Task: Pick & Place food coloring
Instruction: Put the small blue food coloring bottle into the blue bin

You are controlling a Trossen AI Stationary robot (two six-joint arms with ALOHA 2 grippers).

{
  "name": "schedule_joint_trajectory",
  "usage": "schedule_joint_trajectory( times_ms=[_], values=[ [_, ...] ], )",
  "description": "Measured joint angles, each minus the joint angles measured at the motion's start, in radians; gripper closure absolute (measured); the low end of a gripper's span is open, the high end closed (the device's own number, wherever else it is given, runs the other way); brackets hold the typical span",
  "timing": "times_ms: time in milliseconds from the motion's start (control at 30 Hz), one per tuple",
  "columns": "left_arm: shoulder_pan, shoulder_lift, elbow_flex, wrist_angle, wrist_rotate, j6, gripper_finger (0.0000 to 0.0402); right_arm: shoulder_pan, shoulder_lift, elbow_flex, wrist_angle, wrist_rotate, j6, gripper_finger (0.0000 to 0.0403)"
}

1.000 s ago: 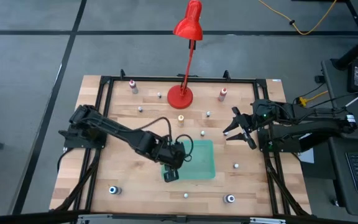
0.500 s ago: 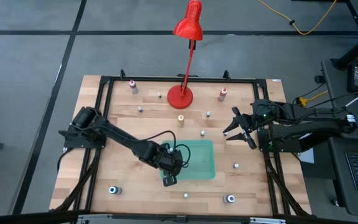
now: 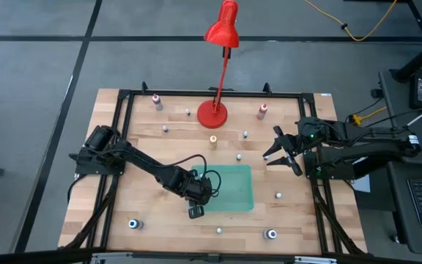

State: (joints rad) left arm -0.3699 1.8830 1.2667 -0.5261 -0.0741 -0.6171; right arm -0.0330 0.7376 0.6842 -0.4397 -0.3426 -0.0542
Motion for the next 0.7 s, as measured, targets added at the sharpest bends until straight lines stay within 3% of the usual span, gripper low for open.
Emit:
schedule_joint_trajectory(
  times_ms=[367, 700],
  values=[
    [0.027, 0.046, 0.000, 0.038, 0.048, 0.029, 0.0334, 0.000, 0.000, 0.000, 0.000, 0.001, 0.000, 0.0240],
    [0.032, 0.046, 0.001, 0.035, 0.081, 0.033, 0.0297, 0.000, 0.000, 0.000, 0.000, 0.001, 0.000, 0.0240]
  ],
)
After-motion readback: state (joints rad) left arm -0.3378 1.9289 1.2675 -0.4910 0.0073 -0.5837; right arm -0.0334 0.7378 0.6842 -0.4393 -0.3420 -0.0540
